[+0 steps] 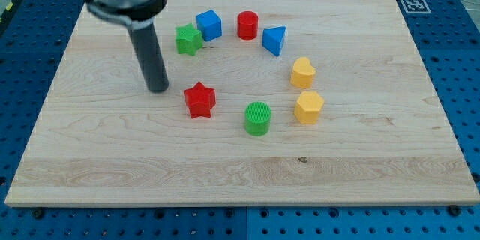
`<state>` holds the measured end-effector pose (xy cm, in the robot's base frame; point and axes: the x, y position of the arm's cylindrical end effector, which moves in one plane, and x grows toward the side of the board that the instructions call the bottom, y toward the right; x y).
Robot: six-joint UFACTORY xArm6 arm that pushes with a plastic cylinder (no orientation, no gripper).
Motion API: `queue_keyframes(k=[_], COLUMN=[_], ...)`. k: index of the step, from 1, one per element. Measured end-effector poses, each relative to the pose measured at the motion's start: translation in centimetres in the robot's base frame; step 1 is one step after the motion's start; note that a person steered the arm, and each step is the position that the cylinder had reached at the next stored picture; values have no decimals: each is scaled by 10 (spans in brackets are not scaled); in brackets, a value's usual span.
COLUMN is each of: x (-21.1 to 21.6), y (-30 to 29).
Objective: Slide the red star to the bottom of the green star
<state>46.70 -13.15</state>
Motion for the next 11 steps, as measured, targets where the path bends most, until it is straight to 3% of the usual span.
queue_keyframes(k=[1,3,4,5,8,11], x=[34,47,80,81,25,-2], y=[7,44,47,84,71,46])
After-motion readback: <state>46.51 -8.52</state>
